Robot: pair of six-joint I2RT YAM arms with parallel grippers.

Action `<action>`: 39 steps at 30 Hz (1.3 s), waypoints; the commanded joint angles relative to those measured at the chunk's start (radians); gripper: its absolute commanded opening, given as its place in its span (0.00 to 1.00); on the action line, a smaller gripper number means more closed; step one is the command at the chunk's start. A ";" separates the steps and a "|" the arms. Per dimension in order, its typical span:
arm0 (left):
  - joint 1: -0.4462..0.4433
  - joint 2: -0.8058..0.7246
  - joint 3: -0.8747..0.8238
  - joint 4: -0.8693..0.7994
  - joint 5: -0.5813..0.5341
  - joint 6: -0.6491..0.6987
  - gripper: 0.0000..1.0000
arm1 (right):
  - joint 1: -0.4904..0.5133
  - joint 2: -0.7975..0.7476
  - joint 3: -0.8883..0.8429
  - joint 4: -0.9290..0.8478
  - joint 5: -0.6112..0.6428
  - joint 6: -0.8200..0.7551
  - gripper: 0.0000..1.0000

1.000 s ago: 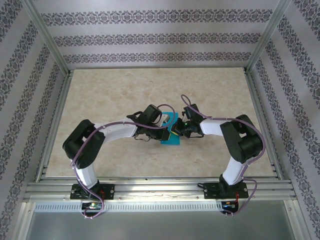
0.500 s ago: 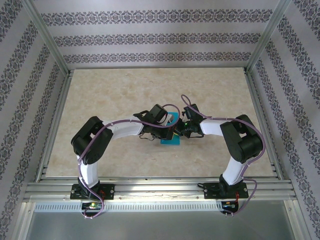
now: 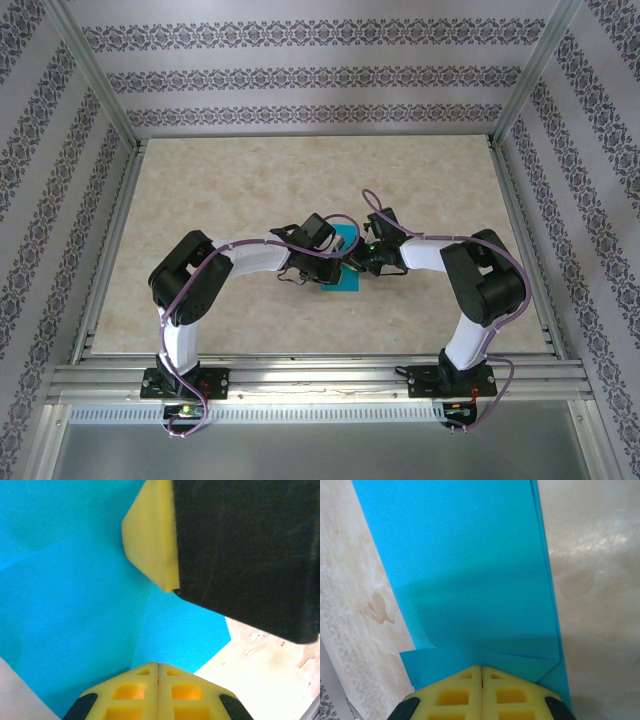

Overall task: Fold a paper plane with a square sheet of paper (pick it up from the middle)
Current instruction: Fold the triangle a second time at the center of the table.

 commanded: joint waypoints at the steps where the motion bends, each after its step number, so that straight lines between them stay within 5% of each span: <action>1: -0.011 0.015 0.002 -0.042 -0.029 0.033 0.05 | 0.005 0.020 -0.015 -0.087 0.037 -0.013 0.00; 26: -0.004 -0.075 -0.074 0.053 0.018 0.045 0.08 | 0.004 0.040 -0.008 -0.134 0.065 -0.044 0.00; 39: -0.010 -0.063 -0.037 -0.098 -0.060 0.153 0.08 | 0.005 0.037 -0.006 -0.133 0.064 -0.040 0.00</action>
